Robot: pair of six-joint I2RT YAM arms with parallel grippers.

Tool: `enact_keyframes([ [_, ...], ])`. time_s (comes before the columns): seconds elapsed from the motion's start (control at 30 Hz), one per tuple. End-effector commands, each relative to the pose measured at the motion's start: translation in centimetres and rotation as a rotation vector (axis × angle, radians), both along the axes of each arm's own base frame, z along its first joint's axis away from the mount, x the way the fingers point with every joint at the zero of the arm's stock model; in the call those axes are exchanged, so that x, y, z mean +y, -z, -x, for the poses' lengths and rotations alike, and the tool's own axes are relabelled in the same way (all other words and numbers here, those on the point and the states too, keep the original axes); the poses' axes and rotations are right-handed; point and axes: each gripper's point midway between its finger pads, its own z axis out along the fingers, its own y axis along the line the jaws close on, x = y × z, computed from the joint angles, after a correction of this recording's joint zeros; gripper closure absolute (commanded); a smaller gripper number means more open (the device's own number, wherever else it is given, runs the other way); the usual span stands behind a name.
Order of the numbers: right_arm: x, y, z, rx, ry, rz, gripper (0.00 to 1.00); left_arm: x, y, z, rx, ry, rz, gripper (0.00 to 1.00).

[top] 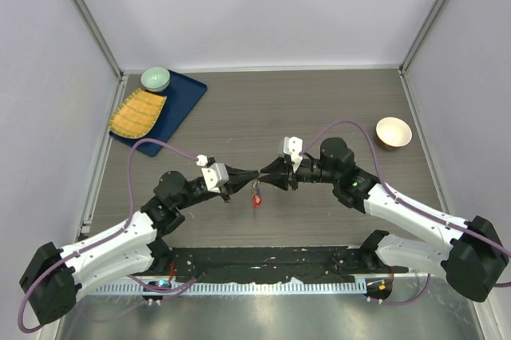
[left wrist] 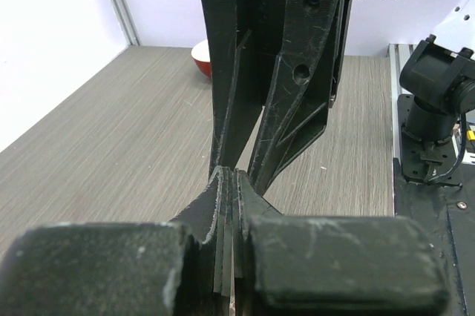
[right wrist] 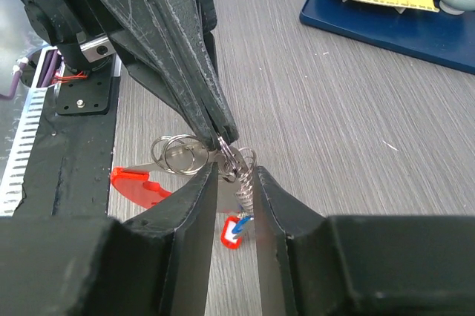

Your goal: Put the keys on the keyring

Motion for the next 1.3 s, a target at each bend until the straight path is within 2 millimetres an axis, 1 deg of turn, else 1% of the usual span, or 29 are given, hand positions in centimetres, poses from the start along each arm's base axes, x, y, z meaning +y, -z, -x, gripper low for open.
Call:
enact_keyframes([
  [0.0, 0.8, -1.8, 0.3, -0.046, -0.05, -0.05, 0.69, -0.3, -2.3, 0.6, -0.056, 0.035, 0.068, 1.0],
  [0.13, 1.0, -1.9, 0.5, -0.043, -0.068, -0.052, 0.74, -0.5, -2.4, 0.6, -0.057, 0.042, 0.074, 1.0],
  [0.27, 1.0, -2.1, 0.5, -0.047, -0.072, -0.052, 0.83, -0.6, -2.4, 0.8, -0.054, 0.052, 0.074, 1.0],
  [0.37, 1.0, -1.9, 0.4, -0.045, -0.073, -0.035, 0.96, -0.5, -2.3, 0.7, -0.048, 0.049, 0.075, 1.0],
  [0.4, 0.9, -1.3, 0.4, -0.027, -0.07, -0.01, 0.99, -0.5, -2.4, 0.7, -0.05, 0.049, 0.077, 1.0],
  [0.47, 0.9, -1.6, 0.0, -0.04, -0.055, 0.006, 0.99, -0.4, -2.1, 0.6, -0.042, 0.04, 0.072, 1.0],
  [0.5, 0.6, -0.9, -0.1, -0.021, -0.042, 0.039, 0.99, -0.4, -1.8, 0.5, -0.031, 0.029, 0.064, 1.0],
  [0.53, 0.4, -1.0, -0.3, -0.037, -0.033, 0.053, 0.99, -0.2, -1.7, 0.4, -0.027, 0.02, 0.062, 0.99],
  [0.57, 0.3, -1.7, -0.7, -0.054, -0.017, 0.058, 0.99, -0.2, -0.8, 0.2, 0.001, 0.01, 0.036, 0.98],
  [0.6, -0.3, -0.8, -0.9, -0.033, 0.012, 0.11, 0.99, 0.0, -0.4, -0.2, 0.018, -0.014, 0.023, 0.97],
  [0.63, -0.6, -0.5, -1.3, -0.029, 0.034, 0.143, 0.99, 0.0, 0.4, -0.4, 0.042, -0.026, 0.003, 0.94],
  [0.67, -0.7, -1.3, -1.9, -0.057, 0.051, 0.159, 0.99, 0.0, 1.6, -0.6, 0.072, -0.035, -0.031, 0.93],
  [0.7, -1.4, -0.3, -2.2, -0.034, 0.086, 0.221, 0.99, 0.0, 2.2, -0.7, 0.088, -0.041, -0.048, 0.93],
  [0.73, -1.7, -0.5, -2.4, -0.036, 0.096, 0.239, 0.99, -0.2, 3.4, -0.7, 0.138, -0.037, -0.061, 0.93],
  [0.77, -1.7, -1.5, -2.7, -0.06, 0.103, 0.243, 0.99, -0.3, 3.7, -0.8, 0.15, -0.035, -0.06, 0.93],
  [0.8, -2.1, -1.0, -2.8, -0.045, 0.113, 0.281, 0.99, -0.4, 4.1, -0.8, 0.16, -0.031, -0.059, 0.94],
  [0.83, -2.2, -1.3, -2.9, -0.05, 0.115, 0.294, 0.99, -0.5, 4.8, -0.7, 0.184, -0.027, -0.064, 0.97],
  [0.87, -2.2, -2.6, -3.2, -0.071, 0.125, 0.289, 0.99, -0.7, 5.2, -0.9, 0.186, -0.027, -0.061, 0.98],
  [0.9, -2.5, -2.0, -3.2, -0.059, 0.12, 0.333, 0.99, -0.8, 5.4, -0.9, 0.187, -0.026, -0.056, 1.0],
  [0.93, -2.7, -2.2, -3.4, -0.062, 0.126, 0.35, 0.99, -0.7, 6.0, -0.9, 0.195, -0.03, -0.055, 1.0],
  [0.97, -2.5, -3.7, -3.7, -0.083, 0.127, 0.344, 0.99, -1.0, 5.8, -1.0, 0.188, -0.026, -0.034, 1.0],
  [1.0, -2.7, -3.3, -3.6, -0.066, 0.117, 0.38, 0.99, -1.0, 6.1, -1.1, 0.192, -0.026, -0.032, 1.0],
  [1.03, -2.5, -3.4, -3.8, -0.064, 0.116, 0.393, 0.99, -1.1, 6.3, -1.1, 0.197, -0.021, -0.033, 1.0],
  [1.07, -2.3, -4.5, -3.9, -0.081, 0.114, 0.384, 0.99, -1.3, 6.2, -1.0, 0.2, -0.016, -0.023, 1.0],
  [1.13, -2.0, -4.4, -3.8, -0.082, 0.096, 0.412, 0.99, -1.4, 6.9, -1.0, 0.218, -0.014, -0.025, 1.0],
  [1.17, -1.9, -5.1, -4.0, -0.094, 0.104, 0.409, 0.99, -1.4, 6.3, -1.1, 0.205, -0.011, 0.001, 1.0],
  [1.23, -1.8, -4.9, -3.8, -0.101, 0.085, 0.435, 0.99, -1.2, 6.4, -0.8, 0.214, -0.013, 0.022, 1.0],
  [1.27, -1.7, -5.0, -3.9, -0.103, 0.084, 0.444, 0.99, -1.0, 5.7, -1.0, 0.195, -0.024, 0.052, 0.99],
])
